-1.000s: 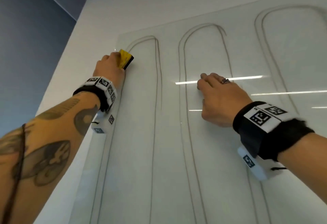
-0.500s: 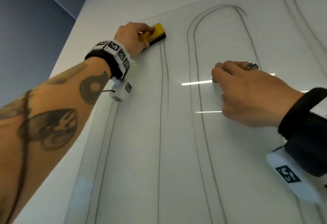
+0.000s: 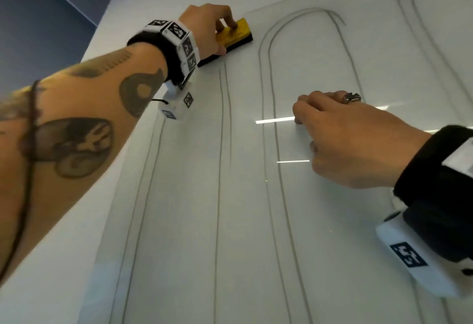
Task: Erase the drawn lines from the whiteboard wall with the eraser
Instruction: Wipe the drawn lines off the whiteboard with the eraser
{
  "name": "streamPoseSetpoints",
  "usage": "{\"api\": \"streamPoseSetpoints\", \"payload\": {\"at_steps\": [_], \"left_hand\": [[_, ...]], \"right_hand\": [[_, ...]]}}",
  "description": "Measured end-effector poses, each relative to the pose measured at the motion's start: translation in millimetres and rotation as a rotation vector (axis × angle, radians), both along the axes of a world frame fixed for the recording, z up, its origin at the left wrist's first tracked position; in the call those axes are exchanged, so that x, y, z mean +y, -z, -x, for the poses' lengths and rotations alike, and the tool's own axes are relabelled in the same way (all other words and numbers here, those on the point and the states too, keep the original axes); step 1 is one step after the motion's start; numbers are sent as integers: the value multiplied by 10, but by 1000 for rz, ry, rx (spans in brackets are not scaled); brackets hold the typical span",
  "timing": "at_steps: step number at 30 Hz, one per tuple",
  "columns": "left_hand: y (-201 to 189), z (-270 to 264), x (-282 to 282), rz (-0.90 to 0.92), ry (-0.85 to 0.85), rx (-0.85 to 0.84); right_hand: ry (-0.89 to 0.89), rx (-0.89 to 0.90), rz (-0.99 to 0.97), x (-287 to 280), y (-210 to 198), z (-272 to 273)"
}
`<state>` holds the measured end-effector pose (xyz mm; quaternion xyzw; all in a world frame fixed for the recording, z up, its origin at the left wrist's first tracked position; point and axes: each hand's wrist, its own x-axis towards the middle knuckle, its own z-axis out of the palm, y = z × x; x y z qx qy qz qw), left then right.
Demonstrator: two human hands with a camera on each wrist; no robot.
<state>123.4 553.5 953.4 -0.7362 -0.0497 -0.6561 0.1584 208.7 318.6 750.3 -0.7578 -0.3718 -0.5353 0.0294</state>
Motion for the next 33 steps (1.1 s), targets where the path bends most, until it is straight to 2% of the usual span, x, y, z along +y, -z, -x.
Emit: {"api": "streamPoseSetpoints", "payload": {"at_steps": [4,8,10,13,17,19,21,23,26,30,33], "left_hand": [[283,120,316,28,-48,152],[232,196,627,144,-119,18],[171,198,550,158,-136,-1],[196,122,287,66,-112,52],[558,144,212,9,-69,224],[736,240,551,104,-107,225],[868,346,918,256,-149,156],[887,394,1043,336,-158,113],[803,336,780,274,-110,127],[732,60,8,55,12,248],[709,9,-138,49,37,265]], "right_hand": [[-24,43,2,-113,-4,-3],[-48,35,4,-95,23,-18],[-51,16,5,-66,51,-33],[-51,26,4,-44,50,-8],[-39,81,-3,-84,-3,85],[-31,129,10,-116,-17,138],[-22,159,36,-129,-20,171],[-17,165,47,-123,-17,192],[9,151,46,-61,-12,227],[11,146,29,-30,6,243],[-14,167,26,-60,13,239]]}}
